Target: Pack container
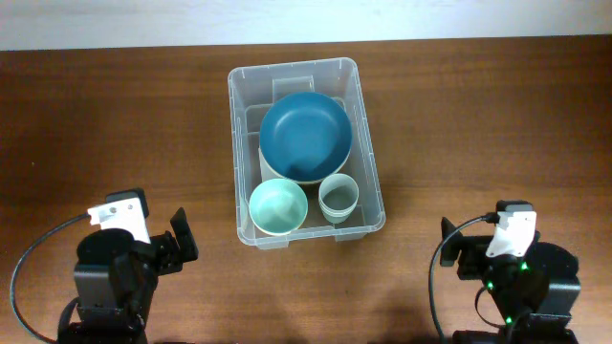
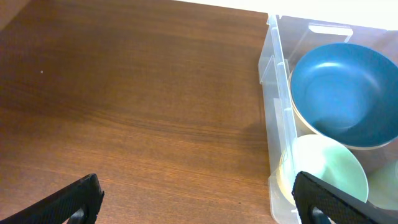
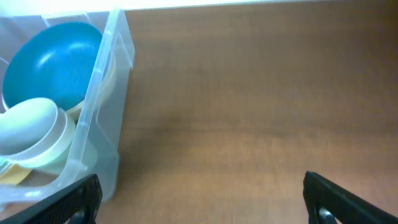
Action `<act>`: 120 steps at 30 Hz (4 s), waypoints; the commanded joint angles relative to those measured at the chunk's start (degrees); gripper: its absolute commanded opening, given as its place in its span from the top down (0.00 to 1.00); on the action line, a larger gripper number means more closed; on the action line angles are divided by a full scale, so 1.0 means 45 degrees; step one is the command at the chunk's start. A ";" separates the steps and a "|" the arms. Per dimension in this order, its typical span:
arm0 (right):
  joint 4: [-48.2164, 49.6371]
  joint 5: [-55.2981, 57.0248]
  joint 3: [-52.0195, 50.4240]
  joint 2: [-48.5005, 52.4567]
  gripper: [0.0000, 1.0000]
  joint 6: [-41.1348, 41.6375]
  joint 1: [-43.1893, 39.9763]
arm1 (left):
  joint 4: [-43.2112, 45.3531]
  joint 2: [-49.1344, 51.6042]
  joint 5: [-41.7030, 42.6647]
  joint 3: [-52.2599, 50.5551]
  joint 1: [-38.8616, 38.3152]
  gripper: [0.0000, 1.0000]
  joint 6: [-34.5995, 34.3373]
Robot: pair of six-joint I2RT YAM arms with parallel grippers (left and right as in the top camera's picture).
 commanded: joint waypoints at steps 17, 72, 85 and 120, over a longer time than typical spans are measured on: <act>0.4464 -0.0194 -0.4896 -0.5309 0.01 -0.0816 0.1608 | 0.0024 -0.0015 0.0097 -0.0083 0.0010 0.00 0.0165; 0.8578 0.0719 -0.7995 -0.5309 0.01 -0.1054 0.1477 | -0.0403 -0.0029 -0.0291 -0.0097 0.0010 0.00 0.0214; 0.8578 0.0719 -0.7995 -0.5309 0.01 -0.1054 0.1477 | -0.0345 -0.3512 -0.0034 -0.3546 0.0238 0.00 0.0214; 0.8578 0.0719 -0.7995 -0.5309 0.01 -0.1054 0.1477 | 1.0647 -0.7936 0.3060 -1.1570 0.0539 0.00 0.4784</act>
